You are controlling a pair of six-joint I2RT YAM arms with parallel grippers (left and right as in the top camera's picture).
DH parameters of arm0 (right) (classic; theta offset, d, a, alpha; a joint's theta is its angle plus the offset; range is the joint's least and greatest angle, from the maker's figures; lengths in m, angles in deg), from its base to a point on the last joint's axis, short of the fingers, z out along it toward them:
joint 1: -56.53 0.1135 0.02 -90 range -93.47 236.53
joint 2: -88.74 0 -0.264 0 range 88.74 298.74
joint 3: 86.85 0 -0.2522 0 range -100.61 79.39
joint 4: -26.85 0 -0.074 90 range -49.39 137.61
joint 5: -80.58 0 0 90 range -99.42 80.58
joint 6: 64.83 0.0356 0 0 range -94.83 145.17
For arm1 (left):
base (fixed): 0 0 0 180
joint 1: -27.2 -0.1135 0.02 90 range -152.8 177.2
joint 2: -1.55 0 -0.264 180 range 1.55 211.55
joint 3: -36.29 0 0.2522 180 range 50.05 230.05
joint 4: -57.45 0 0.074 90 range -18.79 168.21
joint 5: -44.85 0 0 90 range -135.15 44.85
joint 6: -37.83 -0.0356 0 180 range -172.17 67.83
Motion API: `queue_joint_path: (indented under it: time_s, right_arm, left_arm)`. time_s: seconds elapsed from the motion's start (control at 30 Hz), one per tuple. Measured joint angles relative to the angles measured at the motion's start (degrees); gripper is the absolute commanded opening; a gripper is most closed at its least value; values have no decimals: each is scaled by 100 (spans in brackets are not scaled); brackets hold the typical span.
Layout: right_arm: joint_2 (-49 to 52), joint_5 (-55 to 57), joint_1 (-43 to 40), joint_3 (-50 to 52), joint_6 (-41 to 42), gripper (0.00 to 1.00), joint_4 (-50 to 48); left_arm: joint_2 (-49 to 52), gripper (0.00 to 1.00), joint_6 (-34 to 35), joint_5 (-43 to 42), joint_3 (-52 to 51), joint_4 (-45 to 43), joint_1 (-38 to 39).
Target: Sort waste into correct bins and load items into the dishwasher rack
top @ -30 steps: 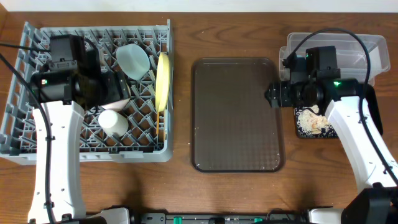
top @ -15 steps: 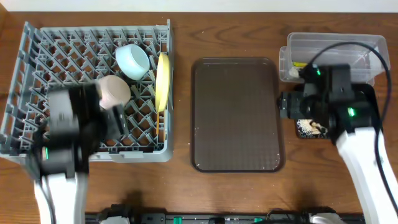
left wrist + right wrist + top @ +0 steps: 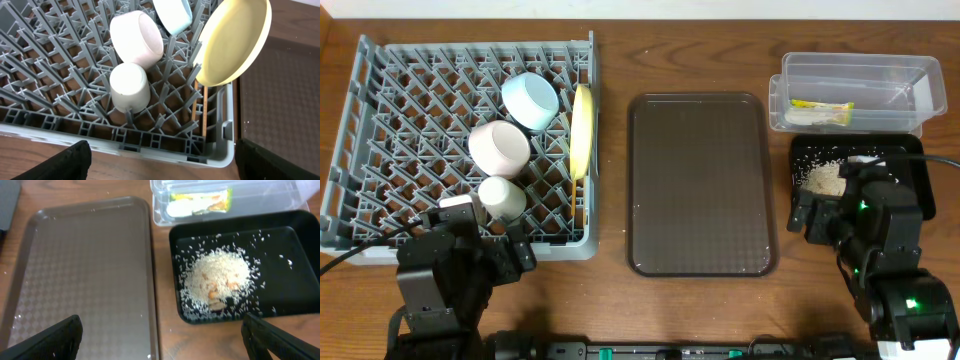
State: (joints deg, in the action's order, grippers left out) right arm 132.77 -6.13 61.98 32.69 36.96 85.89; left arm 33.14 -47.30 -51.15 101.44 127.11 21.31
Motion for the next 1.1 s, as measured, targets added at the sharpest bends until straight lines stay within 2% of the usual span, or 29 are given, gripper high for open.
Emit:
queue_joint_path:
  time_s: [0.63, 0.83, 1.0, 1.1]
  right_arm:
    - [0, 42, 0, 4, 0, 99, 446]
    - [-337, 44, 0, 26, -2, 99, 476]
    - [-1143, 9, 0, 380, -308, 99, -332]
    - [-1982, -175, -4, 1008, -697, 99, -1333]
  left_arm:
    - [0, 94, 0, 0, 0, 52, 0]
    - [0, 94, 0, 0, 0, 55, 0]
    - [0, 94, 0, 0, -2, 61, 0]
    - [0, 94, 0, 0, -4, 59, 0]
